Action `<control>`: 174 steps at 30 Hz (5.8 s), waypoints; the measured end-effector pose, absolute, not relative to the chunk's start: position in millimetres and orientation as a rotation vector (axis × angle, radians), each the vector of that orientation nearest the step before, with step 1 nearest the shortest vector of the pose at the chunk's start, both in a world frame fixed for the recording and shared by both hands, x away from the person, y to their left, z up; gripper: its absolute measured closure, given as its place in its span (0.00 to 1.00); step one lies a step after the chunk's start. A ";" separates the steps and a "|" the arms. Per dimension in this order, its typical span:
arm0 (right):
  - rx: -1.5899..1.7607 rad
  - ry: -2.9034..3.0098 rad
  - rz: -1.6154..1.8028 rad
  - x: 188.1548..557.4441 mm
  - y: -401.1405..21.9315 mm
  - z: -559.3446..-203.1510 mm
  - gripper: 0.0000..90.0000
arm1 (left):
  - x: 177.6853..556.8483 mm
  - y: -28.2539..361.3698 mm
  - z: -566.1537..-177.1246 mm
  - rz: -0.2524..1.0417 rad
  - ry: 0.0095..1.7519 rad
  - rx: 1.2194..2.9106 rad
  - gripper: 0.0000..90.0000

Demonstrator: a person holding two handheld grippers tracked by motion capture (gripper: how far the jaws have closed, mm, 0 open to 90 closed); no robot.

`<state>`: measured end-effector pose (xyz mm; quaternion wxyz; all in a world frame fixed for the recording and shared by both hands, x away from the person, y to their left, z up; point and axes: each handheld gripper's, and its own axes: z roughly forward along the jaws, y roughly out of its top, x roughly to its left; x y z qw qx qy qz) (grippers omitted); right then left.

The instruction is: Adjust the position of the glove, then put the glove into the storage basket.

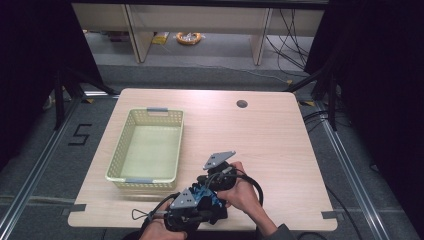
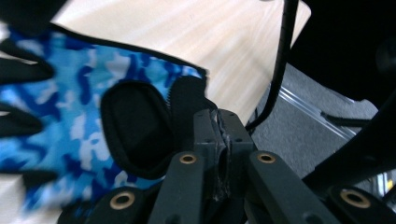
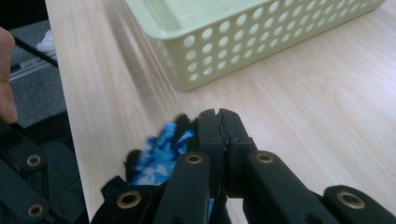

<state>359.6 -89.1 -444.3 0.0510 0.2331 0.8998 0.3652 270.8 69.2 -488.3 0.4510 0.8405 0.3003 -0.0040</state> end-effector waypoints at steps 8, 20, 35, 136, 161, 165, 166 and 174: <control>0.801 2.741 1.049 370.5 -95.3 -469.7 0.80 | 274.1 72.3 -491.0 0.005 0.774 2.054 0.87; 0.926 2.621 1.044 323.0 -142.6 -460.0 0.60 | 288.5 124.0 -486.7 0.159 0.806 2.093 0.52; 0.932 2.714 1.001 292.1 -156.3 -489.5 0.64 | 300.2 132.0 -509.5 0.122 0.753 2.201 0.51; 1.207 2.712 1.063 329.2 -129.8 -497.9 0.86 | 265.4 97.3 -512.5 0.343 0.660 2.299 0.85; 1.129 2.660 1.179 326.9 -139.2 -483.7 0.90 | 267.2 96.6 -500.2 0.347 0.654 2.251 0.89; 1.124 2.656 1.170 325.7 -138.3 -482.5 0.90 | 267.8 96.4 -503.1 0.340 0.649 2.247 0.89; 1.129 2.646 1.176 325.4 -137.6 -483.4 0.90 | 268.7 96.8 -504.0 0.352 0.642 2.264 0.88; 1.134 2.650 1.164 327.9 -140.8 -487.3 0.90 | 272.2 96.4 -513.1 0.339 0.656 2.293 0.69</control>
